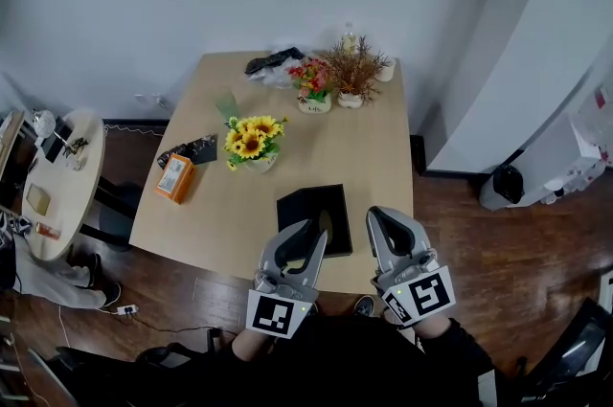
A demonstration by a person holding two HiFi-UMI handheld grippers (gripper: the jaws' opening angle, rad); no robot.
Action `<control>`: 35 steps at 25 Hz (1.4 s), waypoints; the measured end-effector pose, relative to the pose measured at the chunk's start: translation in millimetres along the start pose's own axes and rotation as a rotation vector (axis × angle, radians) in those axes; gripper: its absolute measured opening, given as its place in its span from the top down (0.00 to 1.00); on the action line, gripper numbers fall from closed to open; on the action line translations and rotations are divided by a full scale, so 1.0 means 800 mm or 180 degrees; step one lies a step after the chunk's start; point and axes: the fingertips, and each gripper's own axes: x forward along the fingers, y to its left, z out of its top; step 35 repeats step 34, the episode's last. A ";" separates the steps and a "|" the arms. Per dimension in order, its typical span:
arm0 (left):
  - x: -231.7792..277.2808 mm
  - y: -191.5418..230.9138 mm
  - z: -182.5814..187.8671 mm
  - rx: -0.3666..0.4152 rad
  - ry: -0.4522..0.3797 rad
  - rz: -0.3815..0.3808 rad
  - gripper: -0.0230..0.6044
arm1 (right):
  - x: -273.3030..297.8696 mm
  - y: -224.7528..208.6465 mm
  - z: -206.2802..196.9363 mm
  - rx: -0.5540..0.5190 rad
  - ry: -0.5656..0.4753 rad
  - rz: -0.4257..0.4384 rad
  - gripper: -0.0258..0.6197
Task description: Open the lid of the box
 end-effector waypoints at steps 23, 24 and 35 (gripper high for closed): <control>-0.001 0.012 -0.009 0.0039 0.0075 0.0048 0.87 | 0.012 -0.003 -0.010 -0.0070 0.0068 -0.0022 0.96; -0.001 0.013 -0.009 0.0051 0.0065 0.0050 0.87 | 0.013 -0.003 -0.010 -0.0071 0.0069 -0.0025 0.96; 0.001 0.015 -0.014 0.0036 0.0107 0.0054 0.87 | 0.017 -0.003 -0.011 -0.0091 0.0073 -0.0018 0.96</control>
